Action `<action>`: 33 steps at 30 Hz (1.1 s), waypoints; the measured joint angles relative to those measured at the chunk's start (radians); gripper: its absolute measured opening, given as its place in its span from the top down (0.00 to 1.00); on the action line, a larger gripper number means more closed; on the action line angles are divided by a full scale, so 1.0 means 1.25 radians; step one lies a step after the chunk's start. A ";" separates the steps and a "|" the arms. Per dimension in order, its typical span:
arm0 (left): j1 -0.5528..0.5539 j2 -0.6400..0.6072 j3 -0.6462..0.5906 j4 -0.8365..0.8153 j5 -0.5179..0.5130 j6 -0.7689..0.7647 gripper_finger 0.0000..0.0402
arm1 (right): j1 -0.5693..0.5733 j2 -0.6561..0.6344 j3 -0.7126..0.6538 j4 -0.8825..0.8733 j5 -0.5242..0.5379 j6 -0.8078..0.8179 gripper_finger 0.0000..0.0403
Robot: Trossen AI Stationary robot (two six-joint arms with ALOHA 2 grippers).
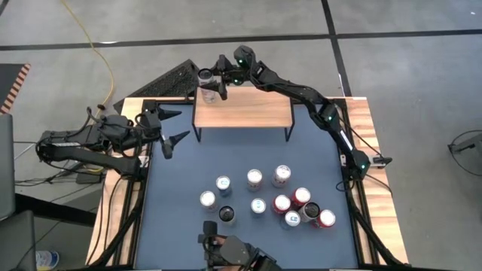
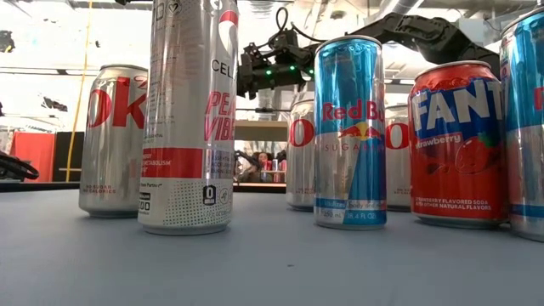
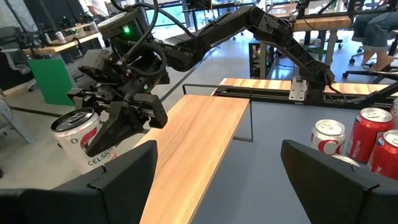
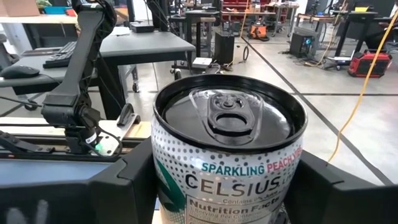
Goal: Place canned beverage on shelf
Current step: Put the bottom left black soda on the shelf
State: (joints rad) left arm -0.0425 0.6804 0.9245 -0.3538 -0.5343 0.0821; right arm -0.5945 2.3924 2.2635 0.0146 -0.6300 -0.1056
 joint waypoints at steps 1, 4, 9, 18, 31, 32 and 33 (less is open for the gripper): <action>0.000 0.000 0.000 0.000 0.000 0.000 0.17 | 0.000 0.000 0.000 -0.001 0.000 0.000 0.33; 0.000 0.000 0.000 0.000 0.000 0.000 0.17 | 0.000 0.000 0.000 -0.005 -0.001 0.000 0.29; 0.000 0.000 0.000 0.000 0.000 -0.001 0.17 | 0.004 0.000 0.000 -0.004 0.008 -0.018 0.21; 0.000 0.000 0.000 0.000 0.000 -0.007 0.17 | 0.009 0.000 0.009 0.028 0.042 -0.027 0.13; 0.000 0.000 0.000 -0.007 0.004 -0.008 0.17 | -0.020 -0.133 0.070 -0.208 0.073 -0.151 0.13; 0.000 0.000 0.000 -0.009 0.004 -0.008 0.17 | -0.023 -0.160 0.070 -0.248 0.084 -0.174 0.13; 0.000 0.000 0.000 -0.012 0.004 -0.008 0.17 | -0.028 -0.192 0.070 -0.293 0.091 -0.194 0.13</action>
State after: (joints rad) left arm -0.0425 0.6804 0.9245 -0.3683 -0.5290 0.0727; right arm -0.6298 2.1522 2.3508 -0.3523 -0.5157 -0.3476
